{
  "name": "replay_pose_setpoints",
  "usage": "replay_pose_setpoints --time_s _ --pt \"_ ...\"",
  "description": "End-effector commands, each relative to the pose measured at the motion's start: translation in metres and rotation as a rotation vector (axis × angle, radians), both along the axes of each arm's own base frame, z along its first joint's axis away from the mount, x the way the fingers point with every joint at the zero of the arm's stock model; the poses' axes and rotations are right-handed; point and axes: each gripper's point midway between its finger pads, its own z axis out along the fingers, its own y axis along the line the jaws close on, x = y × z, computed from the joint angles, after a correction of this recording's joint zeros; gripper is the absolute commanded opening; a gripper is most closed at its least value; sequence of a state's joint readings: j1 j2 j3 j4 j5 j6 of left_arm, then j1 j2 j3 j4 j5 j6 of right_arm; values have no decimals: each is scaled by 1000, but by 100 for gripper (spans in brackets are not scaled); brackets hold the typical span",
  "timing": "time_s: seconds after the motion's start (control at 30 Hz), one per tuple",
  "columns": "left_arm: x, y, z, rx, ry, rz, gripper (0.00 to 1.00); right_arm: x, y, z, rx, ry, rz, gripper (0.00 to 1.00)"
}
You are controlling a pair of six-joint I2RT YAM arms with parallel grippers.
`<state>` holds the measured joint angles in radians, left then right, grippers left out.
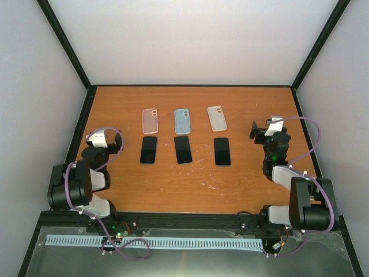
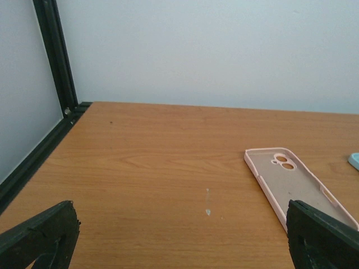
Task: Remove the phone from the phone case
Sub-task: Reset both arms
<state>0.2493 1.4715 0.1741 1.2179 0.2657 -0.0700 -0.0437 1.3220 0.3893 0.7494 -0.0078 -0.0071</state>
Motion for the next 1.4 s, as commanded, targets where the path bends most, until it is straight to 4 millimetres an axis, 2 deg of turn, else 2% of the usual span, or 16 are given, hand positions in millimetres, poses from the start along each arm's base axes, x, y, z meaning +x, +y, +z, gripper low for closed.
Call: replay_pose_setpoints --time_s 0.0,0.13,0.3,0.4,0.5,0.53,0.6,0.87,1.03,1.37 --pt "3 -11 24 95 -120 -51 100 -9 -6 13 -17 -67 -33 100" --pt "7 -15 23 103 -108 -78 100 -15 -4 6 -17 -65 -21 100" --pt "16 -8 20 81 -74 -52 100 -21 -6 -1 -6 -99 -44 100" --pt "16 -8 20 81 -75 -52 100 -23 -2 -13 -22 -113 -41 100" --pt "16 -7 20 81 -74 -49 100 -25 9 -23 -50 -139 16 100" --pt "16 -8 20 82 -74 -49 100 -22 16 -21 -62 -157 54 100" --pt "17 -8 20 79 -74 -50 100 -15 24 -30 -72 -83 105 100" --pt "17 -7 20 80 -75 -48 100 -7 31 -34 -81 -58 145 100" --pt "17 -7 19 79 -72 -48 100 -2 24 -37 -65 -31 103 100" --pt "17 -6 19 71 -67 -49 100 -2 23 -37 -65 -30 102 100"
